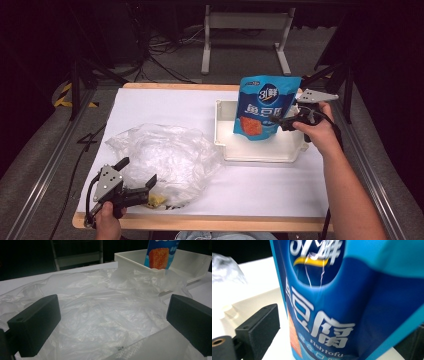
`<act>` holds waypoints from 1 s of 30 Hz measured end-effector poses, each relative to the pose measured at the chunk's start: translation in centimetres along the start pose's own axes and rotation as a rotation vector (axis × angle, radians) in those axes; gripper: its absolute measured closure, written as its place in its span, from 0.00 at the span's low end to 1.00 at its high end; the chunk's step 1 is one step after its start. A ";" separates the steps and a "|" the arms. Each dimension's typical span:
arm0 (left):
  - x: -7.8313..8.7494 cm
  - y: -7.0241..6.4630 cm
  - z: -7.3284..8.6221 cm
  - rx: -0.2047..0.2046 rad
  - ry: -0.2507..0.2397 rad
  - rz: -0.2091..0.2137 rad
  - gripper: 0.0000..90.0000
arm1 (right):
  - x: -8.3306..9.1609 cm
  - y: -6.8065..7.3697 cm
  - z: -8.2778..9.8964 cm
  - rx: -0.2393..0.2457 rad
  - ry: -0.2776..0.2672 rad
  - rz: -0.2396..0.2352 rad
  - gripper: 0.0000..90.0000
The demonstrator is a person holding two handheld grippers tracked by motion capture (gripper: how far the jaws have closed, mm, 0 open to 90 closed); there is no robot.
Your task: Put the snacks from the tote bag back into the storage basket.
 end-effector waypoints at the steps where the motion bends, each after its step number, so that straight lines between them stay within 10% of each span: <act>1: 0.0 0.0 0.0 0.001 0.000 0.001 0.00 | 0.3 0.1 -0.1 -0.005 -0.009 0.001 0.06; 16: -0.1 0.0 0.0 0.006 0.001 0.001 0.00 | 6.1 1.5 -1.3 -0.030 -0.108 0.101 0.04; 30: 0.0 0.0 -0.1 0.006 0.001 -0.003 0.00 | 10.1 6.1 -1.1 -0.043 -0.158 0.069 0.02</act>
Point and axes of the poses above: each handheld gripper's, and its own axes: x roughly backward along the jaws, z roughly out of its underside, y roughly to its left, the point moved 5 cm from there along -x, roughly forward along the jaws, and after that the axes turned 1 degree about -z, right-handed, at the moved point
